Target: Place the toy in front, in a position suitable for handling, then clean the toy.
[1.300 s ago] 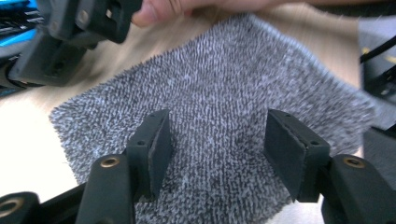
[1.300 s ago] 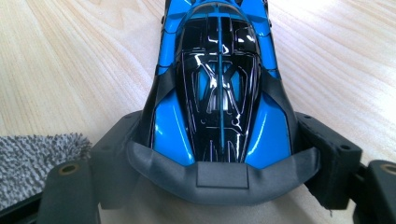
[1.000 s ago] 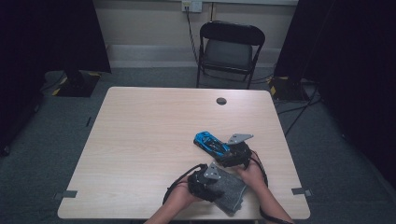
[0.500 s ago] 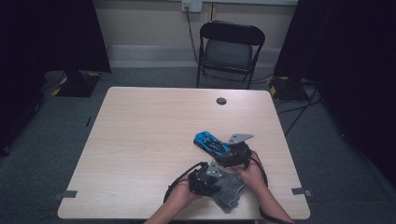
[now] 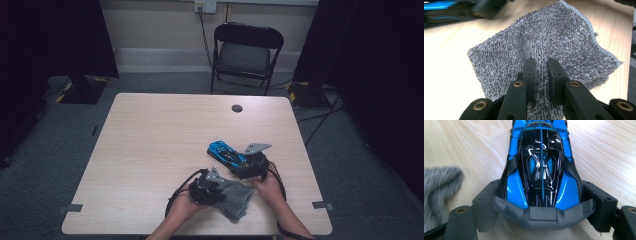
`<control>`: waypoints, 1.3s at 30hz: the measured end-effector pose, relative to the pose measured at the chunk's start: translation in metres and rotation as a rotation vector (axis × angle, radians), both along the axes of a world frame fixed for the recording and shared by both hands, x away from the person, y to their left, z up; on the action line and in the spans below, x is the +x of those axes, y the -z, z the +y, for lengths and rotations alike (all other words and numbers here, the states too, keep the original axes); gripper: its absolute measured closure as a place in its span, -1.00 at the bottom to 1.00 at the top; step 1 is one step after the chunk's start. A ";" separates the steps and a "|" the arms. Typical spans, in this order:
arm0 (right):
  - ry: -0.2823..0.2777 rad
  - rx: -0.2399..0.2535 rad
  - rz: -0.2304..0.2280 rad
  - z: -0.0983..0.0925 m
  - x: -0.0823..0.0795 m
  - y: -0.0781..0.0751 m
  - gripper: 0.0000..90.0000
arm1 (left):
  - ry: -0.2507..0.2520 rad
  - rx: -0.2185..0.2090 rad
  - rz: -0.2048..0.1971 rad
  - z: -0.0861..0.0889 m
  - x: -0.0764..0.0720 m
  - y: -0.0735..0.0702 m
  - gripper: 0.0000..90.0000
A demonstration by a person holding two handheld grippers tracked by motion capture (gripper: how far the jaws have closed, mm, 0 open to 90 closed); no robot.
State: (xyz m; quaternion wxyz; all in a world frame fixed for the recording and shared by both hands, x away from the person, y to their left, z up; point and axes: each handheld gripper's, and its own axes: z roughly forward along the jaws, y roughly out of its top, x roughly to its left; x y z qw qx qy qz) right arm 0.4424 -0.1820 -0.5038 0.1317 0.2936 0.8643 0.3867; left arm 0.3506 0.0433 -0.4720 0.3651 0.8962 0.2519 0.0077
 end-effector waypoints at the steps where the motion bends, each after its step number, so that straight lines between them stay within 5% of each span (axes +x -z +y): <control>1: 0.000 0.000 0.000 0.000 0.000 0.000 -0.47 | 0.000 0.000 0.000 0.000 0.000 0.000 0.75; 22: -0.001 0.000 0.000 0.000 0.000 0.000 -0.47 | -0.183 -0.062 -0.063 0.067 0.031 -0.046 0.76; 31: 0.000 0.000 0.001 0.000 0.000 0.000 -0.47 | -0.240 -0.072 -0.082 0.068 0.052 -0.053 0.76; 39: 0.001 0.000 0.001 0.000 0.000 0.000 -0.47 | -0.250 -0.050 -0.098 0.052 0.072 -0.051 0.76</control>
